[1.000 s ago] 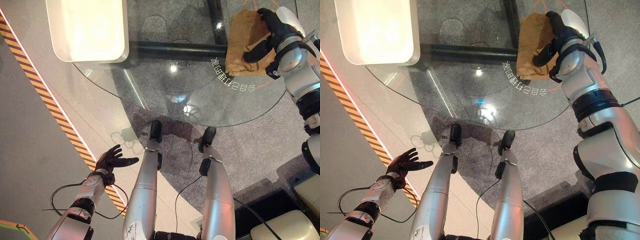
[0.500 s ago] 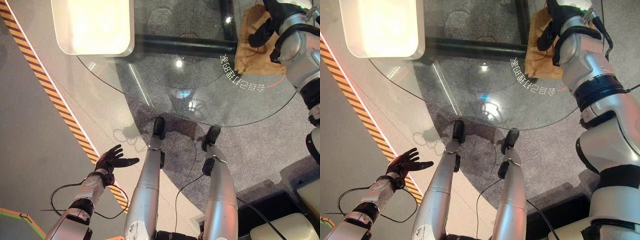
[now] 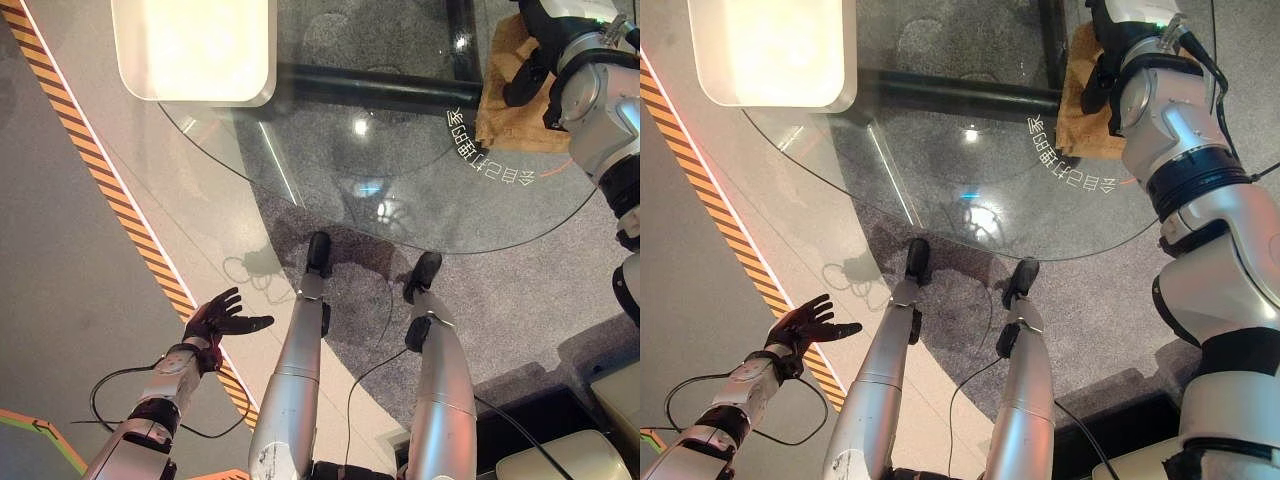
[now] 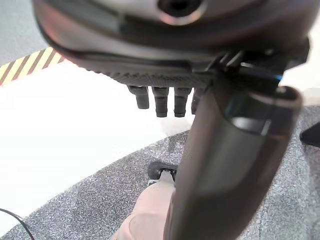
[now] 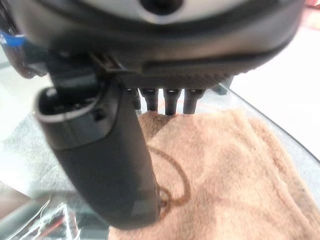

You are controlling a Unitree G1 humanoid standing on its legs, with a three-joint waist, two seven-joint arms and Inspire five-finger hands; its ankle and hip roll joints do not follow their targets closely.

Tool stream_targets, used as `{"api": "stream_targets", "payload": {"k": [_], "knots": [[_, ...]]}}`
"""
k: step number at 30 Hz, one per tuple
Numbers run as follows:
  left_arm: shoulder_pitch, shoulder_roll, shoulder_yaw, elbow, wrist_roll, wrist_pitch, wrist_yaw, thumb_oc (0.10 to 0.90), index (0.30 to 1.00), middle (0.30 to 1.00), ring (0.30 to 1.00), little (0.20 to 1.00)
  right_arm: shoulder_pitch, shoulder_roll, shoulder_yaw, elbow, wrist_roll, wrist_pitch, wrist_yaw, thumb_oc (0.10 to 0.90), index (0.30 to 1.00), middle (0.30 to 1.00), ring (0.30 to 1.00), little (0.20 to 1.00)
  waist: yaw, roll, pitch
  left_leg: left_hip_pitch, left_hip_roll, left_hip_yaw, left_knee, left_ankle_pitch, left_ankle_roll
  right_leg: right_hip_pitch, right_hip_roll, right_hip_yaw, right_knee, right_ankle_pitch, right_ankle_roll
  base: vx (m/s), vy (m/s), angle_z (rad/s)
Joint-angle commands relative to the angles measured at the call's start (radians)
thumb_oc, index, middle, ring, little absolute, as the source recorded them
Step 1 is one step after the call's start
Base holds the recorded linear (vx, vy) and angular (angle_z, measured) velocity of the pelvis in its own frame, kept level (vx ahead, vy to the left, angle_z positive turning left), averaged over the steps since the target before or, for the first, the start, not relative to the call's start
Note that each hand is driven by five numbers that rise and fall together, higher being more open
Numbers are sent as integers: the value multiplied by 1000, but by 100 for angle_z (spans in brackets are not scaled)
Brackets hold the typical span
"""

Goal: Wipe the table with a cloth and put it in the basket.

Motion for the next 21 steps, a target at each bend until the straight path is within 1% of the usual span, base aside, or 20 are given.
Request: {"api": "stream_targets", "payload": {"k": [1, 6, 11, 19, 21], "knots": [[106, 57, -1, 0, -18, 6, -3, 800, 900, 900, 900, 900, -115, -74, 45, 7, 10, -3, -14, 800, 900, 900, 900, 900, -2, 34, -22, 4, -47, 0, -32, 22, 61, 31, 33, -58, 7, -41, -21, 0, 0, 0], [104, 56, -9, -2, -18, 4, -2, 800, 900, 900, 900, 900, -116, -73, 45, 14, -16, -22, -17, 800, 900, 900, 900, 900, -2, 36, -22, 7, -46, 3, -38, 25, 60, 32, 30, -59, 2, -38, -19, 0, 0, 0], [108, 53, -10, -2, -19, -1, -1, 800, 900, 900, 900, 900, -119, -75, 50, 17, -26, -1, -39, 800, 900, 900, 900, 900, -1, 38, -22, 11, -45, 5, -44, 26, 59, 32, 29, -59, 2, -39, -20, 0, 0, 0], [107, 52, -15, 3, -19, -4, -6, 800, 900, 900, 900, 900, -127, -85, 65, 33, -69, 8, -48, 800, 900, 900, 900, 900, -2, 41, -22, 13, -44, 9, -55, 31, 59, 31, 29, -62, -3, -38, -21, 0, 0, 0], [106, 52, -18, 0, -24, -6, -3, 800, 900, 900, 900, 900, -130, -86, 71, 30, -69, 25, -51, 800, 900, 900, 900, 900, -3, 41, -22, 12, -43, 10, -57, 31, 59, 29, 30, -61, -2, -40, -22, 0, 0, 0]]}}
